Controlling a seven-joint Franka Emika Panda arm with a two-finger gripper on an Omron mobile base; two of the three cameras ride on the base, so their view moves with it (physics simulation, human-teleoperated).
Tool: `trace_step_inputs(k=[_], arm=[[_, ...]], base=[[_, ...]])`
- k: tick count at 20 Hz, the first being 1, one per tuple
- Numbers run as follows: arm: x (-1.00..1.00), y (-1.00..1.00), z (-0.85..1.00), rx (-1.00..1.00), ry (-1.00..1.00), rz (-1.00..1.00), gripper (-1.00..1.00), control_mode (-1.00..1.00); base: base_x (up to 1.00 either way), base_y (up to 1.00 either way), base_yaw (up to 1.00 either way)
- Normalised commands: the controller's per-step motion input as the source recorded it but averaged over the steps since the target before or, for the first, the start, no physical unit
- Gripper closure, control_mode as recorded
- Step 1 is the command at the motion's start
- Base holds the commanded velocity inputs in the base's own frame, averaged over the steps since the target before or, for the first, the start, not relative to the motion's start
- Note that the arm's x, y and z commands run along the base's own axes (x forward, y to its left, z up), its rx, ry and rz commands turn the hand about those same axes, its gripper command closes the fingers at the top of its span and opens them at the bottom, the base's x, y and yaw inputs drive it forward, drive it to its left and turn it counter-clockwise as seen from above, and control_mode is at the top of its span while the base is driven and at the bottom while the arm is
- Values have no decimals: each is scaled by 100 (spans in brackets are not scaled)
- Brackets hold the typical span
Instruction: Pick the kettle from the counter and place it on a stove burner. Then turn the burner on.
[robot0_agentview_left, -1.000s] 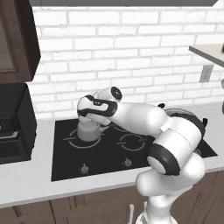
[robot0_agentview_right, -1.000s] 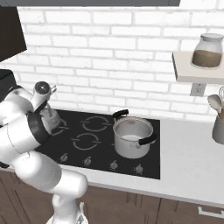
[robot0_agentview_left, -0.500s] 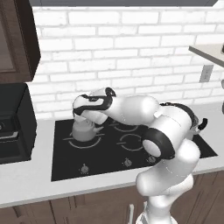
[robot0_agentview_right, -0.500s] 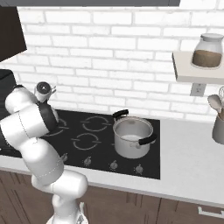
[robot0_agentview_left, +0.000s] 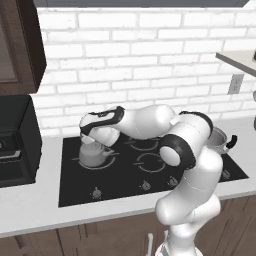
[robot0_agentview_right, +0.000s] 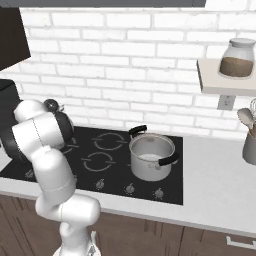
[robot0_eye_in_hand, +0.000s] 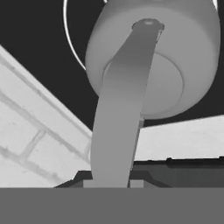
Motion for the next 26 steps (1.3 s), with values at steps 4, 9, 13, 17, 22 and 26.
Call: trace_step_inputs(k=[4, 9, 13, 17, 22, 26], arm=[[9, 0, -20, 0, 0, 0, 100, -100], [5, 0, 0, 0, 0, 0, 100, -100], [1, -12, 0, 0, 0, 0, 100, -100], [0, -1, 0, 0, 1, 0, 100, -100], [19, -19, 0, 0, -1, 0, 100, -100], [21, -4, 0, 0, 0, 0, 100, -100]], base=[[0, 0, 0], [0, 0, 0], [0, 0, 0], [0, 0, 0], [0, 0, 0], [0, 0, 0]])
